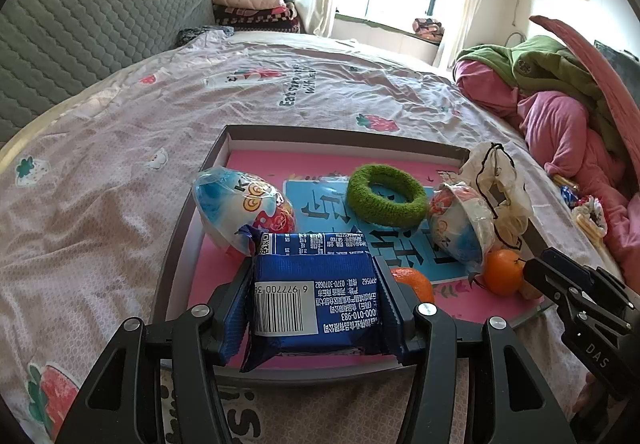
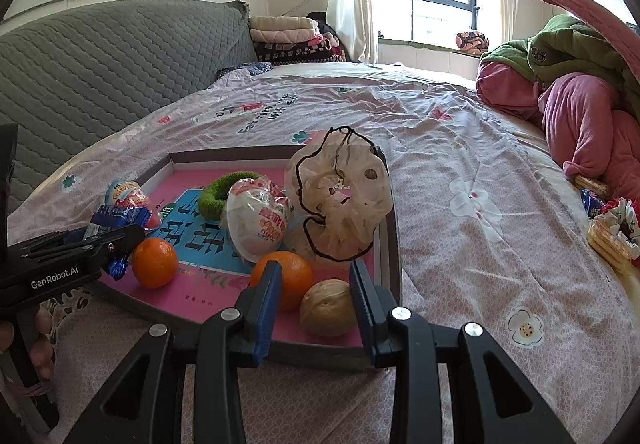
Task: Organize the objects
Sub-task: 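Lower the walnut into the tray with the right tool while the left tool lowers the packet, opening both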
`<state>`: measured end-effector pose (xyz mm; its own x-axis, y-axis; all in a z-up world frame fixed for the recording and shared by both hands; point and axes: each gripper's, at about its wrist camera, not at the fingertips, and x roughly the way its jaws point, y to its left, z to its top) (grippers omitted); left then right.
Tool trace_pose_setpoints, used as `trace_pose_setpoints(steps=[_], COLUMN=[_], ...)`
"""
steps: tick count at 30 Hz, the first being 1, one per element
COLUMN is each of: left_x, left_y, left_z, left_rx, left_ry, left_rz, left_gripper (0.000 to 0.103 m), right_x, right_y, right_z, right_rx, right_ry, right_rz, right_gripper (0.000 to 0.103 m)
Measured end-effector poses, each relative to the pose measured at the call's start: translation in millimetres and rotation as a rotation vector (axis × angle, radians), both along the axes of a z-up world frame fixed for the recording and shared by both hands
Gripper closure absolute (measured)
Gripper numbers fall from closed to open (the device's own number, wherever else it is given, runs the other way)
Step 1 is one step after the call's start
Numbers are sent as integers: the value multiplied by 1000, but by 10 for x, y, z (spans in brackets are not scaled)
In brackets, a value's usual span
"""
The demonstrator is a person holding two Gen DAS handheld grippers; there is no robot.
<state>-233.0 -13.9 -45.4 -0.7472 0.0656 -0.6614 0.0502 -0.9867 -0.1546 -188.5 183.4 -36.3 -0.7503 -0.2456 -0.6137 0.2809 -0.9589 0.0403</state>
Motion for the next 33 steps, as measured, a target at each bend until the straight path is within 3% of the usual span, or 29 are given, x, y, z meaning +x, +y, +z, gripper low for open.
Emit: trace_pose_setpoints(steps=[33], left_x=[24], left_y=[-43], left_z=[-19], left_rx=[22], left_ry=[-25], left_rz=[14], left_gripper=[43], right_x=[1], right_y=[-8], right_z=[19], right_rx=[10], right_ry=[-6], right_rz=[-3], right_gripper=[66])
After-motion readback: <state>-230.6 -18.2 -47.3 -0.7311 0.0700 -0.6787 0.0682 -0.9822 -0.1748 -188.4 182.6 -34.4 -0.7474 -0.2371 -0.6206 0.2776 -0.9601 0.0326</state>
